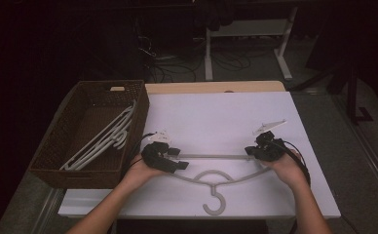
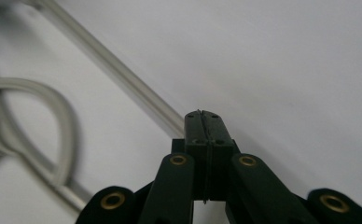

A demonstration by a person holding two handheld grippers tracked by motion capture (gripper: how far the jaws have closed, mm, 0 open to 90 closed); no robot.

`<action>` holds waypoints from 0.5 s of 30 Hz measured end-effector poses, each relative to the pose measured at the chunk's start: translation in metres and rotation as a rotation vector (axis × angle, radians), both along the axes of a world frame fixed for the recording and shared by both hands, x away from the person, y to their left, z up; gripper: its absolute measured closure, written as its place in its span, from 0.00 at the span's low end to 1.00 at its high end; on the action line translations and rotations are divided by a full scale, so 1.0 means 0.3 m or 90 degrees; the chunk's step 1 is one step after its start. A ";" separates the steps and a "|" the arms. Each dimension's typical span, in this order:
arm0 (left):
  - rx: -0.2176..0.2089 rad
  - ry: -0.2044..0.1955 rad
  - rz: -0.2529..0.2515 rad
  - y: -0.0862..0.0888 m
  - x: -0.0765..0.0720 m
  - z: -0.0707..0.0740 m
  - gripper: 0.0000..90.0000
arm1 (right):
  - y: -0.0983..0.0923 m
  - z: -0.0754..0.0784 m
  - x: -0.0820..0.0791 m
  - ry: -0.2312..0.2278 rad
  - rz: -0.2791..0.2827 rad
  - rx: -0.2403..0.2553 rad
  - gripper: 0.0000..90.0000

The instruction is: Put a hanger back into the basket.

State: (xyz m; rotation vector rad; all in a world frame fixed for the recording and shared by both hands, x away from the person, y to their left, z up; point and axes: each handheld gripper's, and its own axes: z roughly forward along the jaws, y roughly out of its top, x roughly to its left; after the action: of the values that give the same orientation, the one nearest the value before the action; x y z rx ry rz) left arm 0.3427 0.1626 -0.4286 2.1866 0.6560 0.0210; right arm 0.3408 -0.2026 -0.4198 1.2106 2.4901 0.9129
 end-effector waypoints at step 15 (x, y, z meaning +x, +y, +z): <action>0.012 0.000 -0.023 -0.006 -0.007 -0.007 0.36 | -0.019 -0.071 0.035 0.045 -0.037 -0.035 0.99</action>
State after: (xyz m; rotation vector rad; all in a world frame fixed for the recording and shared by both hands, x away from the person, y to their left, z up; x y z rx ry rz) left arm 0.3407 0.1608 -0.4306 2.2165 0.6174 0.0088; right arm 0.3514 -0.2084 -0.4410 1.3116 2.5023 0.7964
